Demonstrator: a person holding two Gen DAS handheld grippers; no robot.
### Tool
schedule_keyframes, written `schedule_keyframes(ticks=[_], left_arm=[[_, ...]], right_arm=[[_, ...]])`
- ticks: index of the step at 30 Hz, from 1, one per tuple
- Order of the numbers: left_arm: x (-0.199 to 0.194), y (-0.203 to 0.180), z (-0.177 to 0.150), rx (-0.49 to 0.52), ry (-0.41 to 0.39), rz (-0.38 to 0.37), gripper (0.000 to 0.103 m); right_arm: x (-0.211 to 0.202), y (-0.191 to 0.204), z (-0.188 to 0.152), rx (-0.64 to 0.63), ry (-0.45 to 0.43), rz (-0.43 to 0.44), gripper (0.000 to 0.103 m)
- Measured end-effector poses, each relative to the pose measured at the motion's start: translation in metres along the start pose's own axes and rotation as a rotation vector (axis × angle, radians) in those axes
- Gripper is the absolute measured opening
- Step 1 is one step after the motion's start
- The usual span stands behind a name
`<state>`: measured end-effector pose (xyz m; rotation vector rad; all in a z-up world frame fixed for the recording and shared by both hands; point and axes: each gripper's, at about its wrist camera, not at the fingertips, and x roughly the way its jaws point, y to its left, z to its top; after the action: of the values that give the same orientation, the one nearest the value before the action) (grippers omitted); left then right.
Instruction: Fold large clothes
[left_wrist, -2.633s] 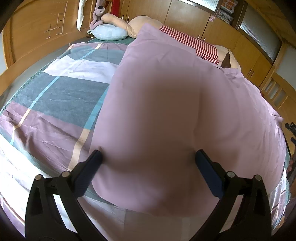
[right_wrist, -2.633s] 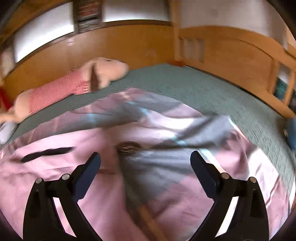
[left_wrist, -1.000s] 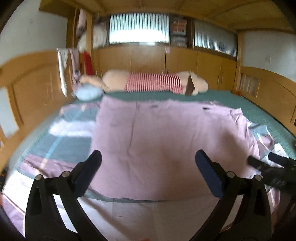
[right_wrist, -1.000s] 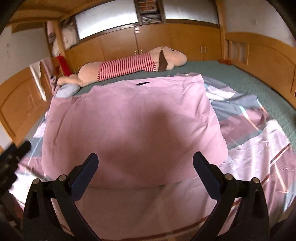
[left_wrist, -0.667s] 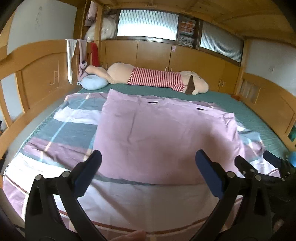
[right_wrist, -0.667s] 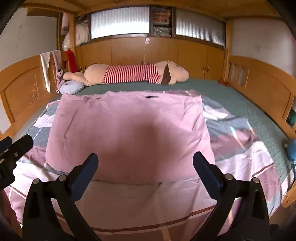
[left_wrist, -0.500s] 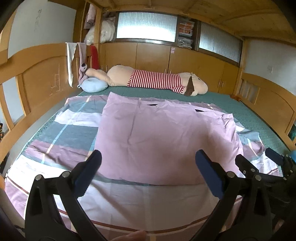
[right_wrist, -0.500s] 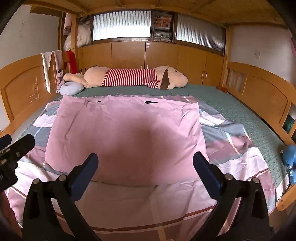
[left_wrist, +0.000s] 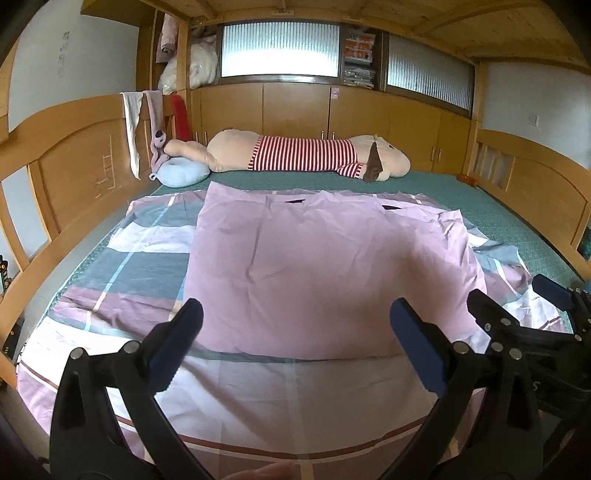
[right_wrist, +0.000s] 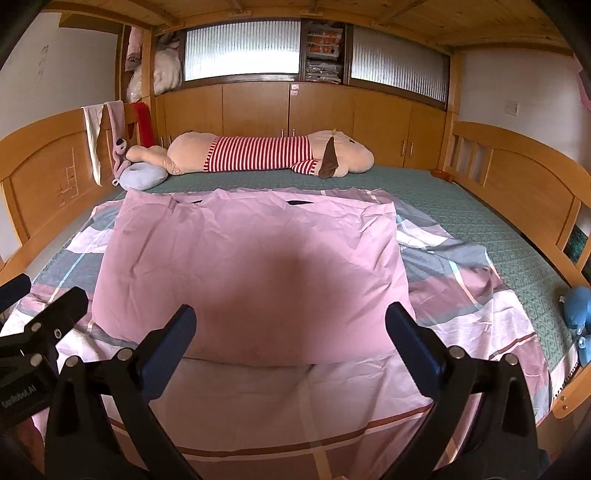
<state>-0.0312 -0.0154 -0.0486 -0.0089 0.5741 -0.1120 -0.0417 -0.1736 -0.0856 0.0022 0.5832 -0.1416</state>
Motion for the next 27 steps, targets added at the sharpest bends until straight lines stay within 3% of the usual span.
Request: schedule_keyframes(ticks=[27], left_arm=[[-0.0066, 0.0029, 0.0002, -0.004, -0.015, 0.001, 0.101]], right_arm=[[-0.0076, 0.0044, -0.0004, -0.012, -0.009, -0.013, 0.102]])
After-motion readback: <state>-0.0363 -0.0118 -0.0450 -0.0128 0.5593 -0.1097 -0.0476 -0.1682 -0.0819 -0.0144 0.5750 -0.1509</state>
